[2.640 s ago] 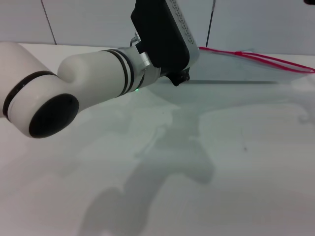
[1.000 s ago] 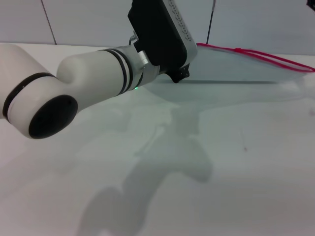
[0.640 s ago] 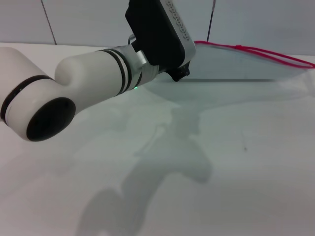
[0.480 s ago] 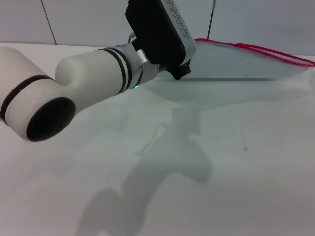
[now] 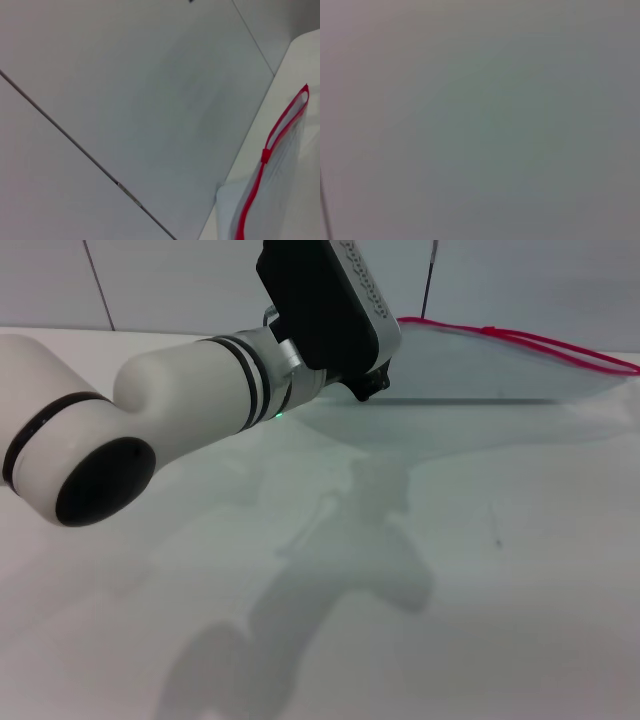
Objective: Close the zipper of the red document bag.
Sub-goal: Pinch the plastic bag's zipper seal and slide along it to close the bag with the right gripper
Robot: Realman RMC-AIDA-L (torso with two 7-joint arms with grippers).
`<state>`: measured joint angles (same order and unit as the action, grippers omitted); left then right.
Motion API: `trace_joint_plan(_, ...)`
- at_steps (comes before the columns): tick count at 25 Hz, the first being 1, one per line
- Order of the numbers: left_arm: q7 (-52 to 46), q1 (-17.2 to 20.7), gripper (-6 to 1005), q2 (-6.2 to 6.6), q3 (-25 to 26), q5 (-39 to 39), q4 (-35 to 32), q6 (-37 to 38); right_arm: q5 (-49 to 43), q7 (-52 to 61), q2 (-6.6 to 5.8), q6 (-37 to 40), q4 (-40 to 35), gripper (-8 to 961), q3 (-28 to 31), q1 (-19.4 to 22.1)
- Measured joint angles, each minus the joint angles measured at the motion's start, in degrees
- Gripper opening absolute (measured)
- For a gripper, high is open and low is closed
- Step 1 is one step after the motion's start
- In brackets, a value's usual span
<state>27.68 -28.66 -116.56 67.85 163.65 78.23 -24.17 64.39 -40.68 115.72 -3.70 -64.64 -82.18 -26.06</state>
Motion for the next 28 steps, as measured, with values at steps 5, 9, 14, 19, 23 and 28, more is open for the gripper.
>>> trace_joint_plan(5, 0.0, -0.2, 54, 0.02, 0.0, 0.0, -0.2, 0.0, -0.6, -9.7, 0.12, -2.4, 2.0, 658, -1.7, -1.3)
trace_joint_plan(9, 0.0, -0.1, 54, 0.12, 0.1, 0.0, -0.2, 0.1, -0.6, -17.1, 0.12, -3.9, 1.9, 658, -4.1, -1.1)
trace_joint_plan(14, 0.0, -0.1, 54, 0.11, 0.1, 0.0, -0.3, 0.1, -0.6, -24.1, 0.2, -4.6, 1.9, 656, -6.3, -1.0)
trace_joint_plan(19, 0.0, 0.1, 54, 0.11, 0.1, 0.0, -0.3, 0.1, -0.6, -25.7, 0.06, -9.3, 1.3, 654, -6.4, -1.0)
trace_joint_plan(23, 0.0, 0.2, 54, 0.14, 0.1, 0.0, -0.5, 0.1, -0.7, -28.1, 0.08, -13.2, 0.3, 653, -6.2, -0.8)
trace_joint_plan(28, 0.0, 0.4, 54, 0.18, 0.5, 0.0, -1.0, 0.1, -1.3, -28.4, 0.05, -21.5, -2.9, 653, -3.4, -0.7)
